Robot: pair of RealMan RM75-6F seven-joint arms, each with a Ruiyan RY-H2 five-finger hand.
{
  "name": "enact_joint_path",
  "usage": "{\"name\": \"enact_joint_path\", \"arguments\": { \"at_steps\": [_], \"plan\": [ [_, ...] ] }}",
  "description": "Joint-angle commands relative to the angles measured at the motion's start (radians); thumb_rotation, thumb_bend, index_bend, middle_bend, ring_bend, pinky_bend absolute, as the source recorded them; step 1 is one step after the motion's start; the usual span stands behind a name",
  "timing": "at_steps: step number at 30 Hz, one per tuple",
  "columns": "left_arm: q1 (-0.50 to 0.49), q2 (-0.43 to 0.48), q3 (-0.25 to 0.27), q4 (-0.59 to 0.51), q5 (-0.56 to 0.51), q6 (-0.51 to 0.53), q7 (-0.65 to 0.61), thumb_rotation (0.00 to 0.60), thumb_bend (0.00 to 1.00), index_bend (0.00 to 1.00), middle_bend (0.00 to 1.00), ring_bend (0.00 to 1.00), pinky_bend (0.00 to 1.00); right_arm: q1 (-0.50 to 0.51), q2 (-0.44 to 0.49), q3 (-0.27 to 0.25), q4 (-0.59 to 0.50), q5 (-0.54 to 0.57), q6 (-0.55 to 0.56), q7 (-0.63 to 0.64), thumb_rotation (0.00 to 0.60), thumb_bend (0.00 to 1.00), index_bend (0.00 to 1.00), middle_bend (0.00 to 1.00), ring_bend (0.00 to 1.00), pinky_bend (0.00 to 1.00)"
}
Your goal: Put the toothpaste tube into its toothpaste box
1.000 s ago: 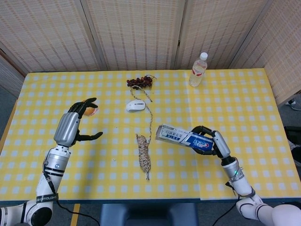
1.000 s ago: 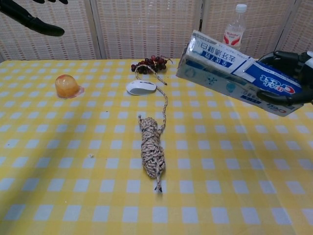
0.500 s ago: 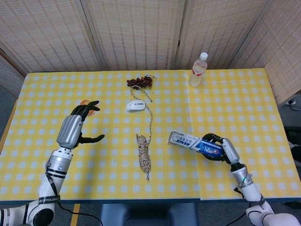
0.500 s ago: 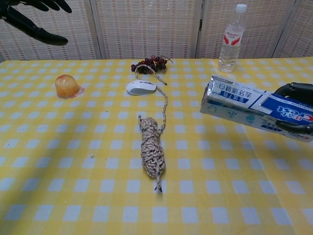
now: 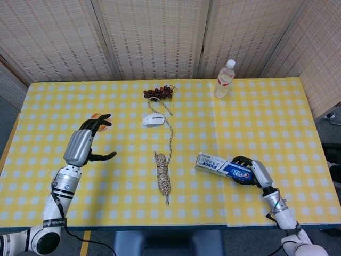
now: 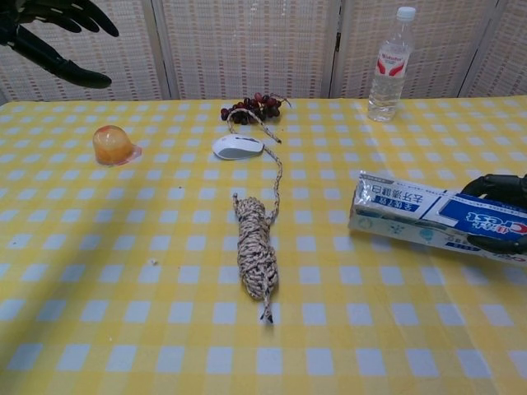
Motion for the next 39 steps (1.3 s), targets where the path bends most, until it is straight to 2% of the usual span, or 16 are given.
{"name": "enact_joint_path", "arguments": {
  "at_steps": [1,4,7,10,13,18,21,24,28,29,31,33,35,39],
  "plan": [
    [0.004,0.002,0.0,0.011,0.003,-0.01,-0.012,0.6,0.12,0.16,0.31,0.22,0.17,0.001,0.003,-0.007,0.003,-0.007,-0.008,-0.005,0.6,0.29,0.51,0.36,0.44,0.46],
    [0.009,0.006,-0.002,0.016,0.011,-0.015,-0.023,0.6,0.12,0.16,0.31,0.22,0.17,0.003,0.017,-0.017,-0.001,-0.016,-0.025,-0.023,0.6,0.29,0.42,0.28,0.36,0.36],
    [0.015,0.01,-0.003,0.014,0.016,-0.016,-0.03,0.6,0.12,0.16,0.31,0.22,0.17,0.006,0.035,-0.02,-0.014,-0.017,-0.044,-0.047,0.6,0.29,0.19,0.12,0.22,0.23],
    [0.021,0.015,-0.004,0.009,0.019,-0.016,-0.033,0.6,0.12,0.16,0.31,0.22,0.17,0.009,0.066,-0.018,-0.048,-0.015,-0.054,-0.083,0.6,0.29,0.05,0.03,0.13,0.13],
    [0.027,0.023,-0.002,0.004,0.016,-0.019,-0.028,0.6,0.12,0.15,0.31,0.22,0.17,0.007,0.105,-0.023,-0.085,-0.021,-0.044,-0.144,0.6,0.29,0.0,0.0,0.08,0.06],
    [0.043,0.033,0.008,0.003,0.032,-0.008,-0.018,0.6,0.12,0.15,0.31,0.21,0.16,-0.002,0.201,-0.019,-0.206,-0.026,0.012,-0.231,0.6,0.29,0.0,0.0,0.02,0.0],
    [0.064,0.04,0.024,0.008,0.059,0.011,-0.018,0.6,0.12,0.15,0.31,0.21,0.15,-0.011,0.299,-0.014,-0.343,-0.034,0.068,-0.308,0.6,0.29,0.0,0.0,0.0,0.0],
    [0.097,0.062,0.061,0.013,0.101,0.027,-0.018,0.6,0.12,0.15,0.31,0.19,0.13,-0.022,0.444,-0.006,-0.56,-0.039,0.118,-0.451,0.6,0.29,0.0,0.0,0.0,0.0],
    [0.164,0.12,0.141,0.01,0.162,0.052,0.008,0.6,0.12,0.14,0.26,0.15,0.09,-0.043,0.705,-0.018,-0.949,0.004,0.062,-0.795,0.6,0.29,0.0,0.0,0.0,0.0],
    [0.193,0.139,0.174,0.014,0.18,0.076,0.045,0.6,0.12,0.14,0.25,0.14,0.07,-0.053,0.786,-0.02,-1.076,0.04,0.034,-0.93,0.6,0.29,0.0,0.0,0.0,0.0],
    [0.256,0.151,0.229,0.045,0.232,0.155,0.12,0.6,0.12,0.13,0.23,0.12,0.05,-0.087,0.873,-0.008,-1.252,0.117,0.039,-1.158,0.6,0.29,0.0,0.0,0.0,0.0],
    [0.315,0.148,0.269,0.086,0.272,0.227,0.149,0.6,0.12,0.13,0.21,0.1,0.04,-0.124,0.901,-0.001,-1.346,0.168,0.077,-1.317,0.6,0.29,0.0,0.0,0.0,0.0],
    [0.383,0.143,0.303,0.134,0.305,0.301,0.125,0.6,0.12,0.12,0.2,0.09,0.03,-0.168,0.907,0.001,-1.409,0.199,0.131,-1.438,0.6,0.29,0.0,0.0,0.0,0.0],
    [0.481,0.143,0.346,0.207,0.336,0.378,0.038,0.6,0.12,0.12,0.19,0.08,0.03,-0.237,0.88,0.001,-1.429,0.19,0.226,-1.498,0.6,0.29,0.0,0.0,0.0,0.0]
  ]
}}
